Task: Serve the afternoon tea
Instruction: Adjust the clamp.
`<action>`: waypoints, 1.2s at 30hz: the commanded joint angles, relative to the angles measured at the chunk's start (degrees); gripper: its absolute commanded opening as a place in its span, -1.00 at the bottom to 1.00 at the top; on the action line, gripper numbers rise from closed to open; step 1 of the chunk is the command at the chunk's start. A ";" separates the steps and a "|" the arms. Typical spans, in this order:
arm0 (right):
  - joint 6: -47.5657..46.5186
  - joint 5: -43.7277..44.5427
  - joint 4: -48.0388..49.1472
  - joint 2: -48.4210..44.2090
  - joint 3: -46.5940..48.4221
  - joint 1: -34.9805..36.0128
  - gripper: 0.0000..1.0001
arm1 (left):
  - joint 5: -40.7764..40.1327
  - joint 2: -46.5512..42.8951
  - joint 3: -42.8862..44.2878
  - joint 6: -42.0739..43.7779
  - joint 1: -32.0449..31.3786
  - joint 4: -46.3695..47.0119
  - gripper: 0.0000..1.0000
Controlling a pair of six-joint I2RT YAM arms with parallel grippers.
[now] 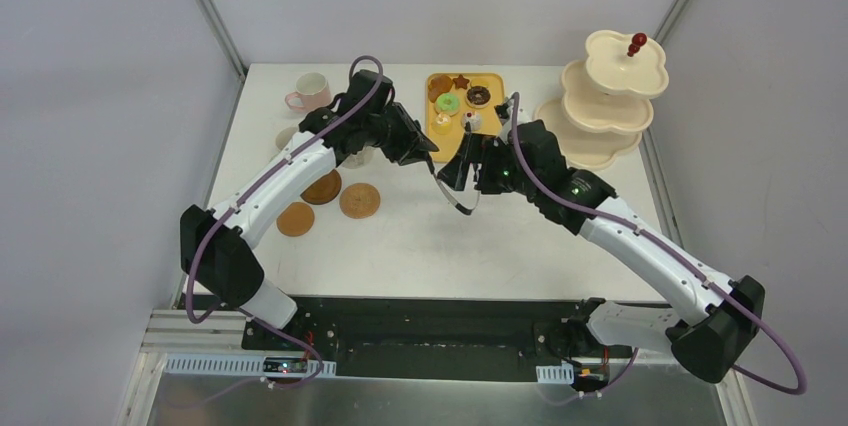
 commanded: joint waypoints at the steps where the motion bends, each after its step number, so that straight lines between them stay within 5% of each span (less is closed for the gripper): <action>1: 2.02 -2.53 3.25 0.48 3.98 1.63 0.99 | 0.72 0.43 2.89 -2.55 -0.78 1.71 -1.00; 13: 2.54 2.21 -2.46 6.38 9.15 3.57 0.99 | 0.56 1.53 4.52 -2.63 -0.78 0.07 -1.00; 36: -9.41 29.19 -12.29 17.35 20.77 15.85 0.99 | 0.10 4.23 9.44 -1.60 -0.78 -7.95 -1.00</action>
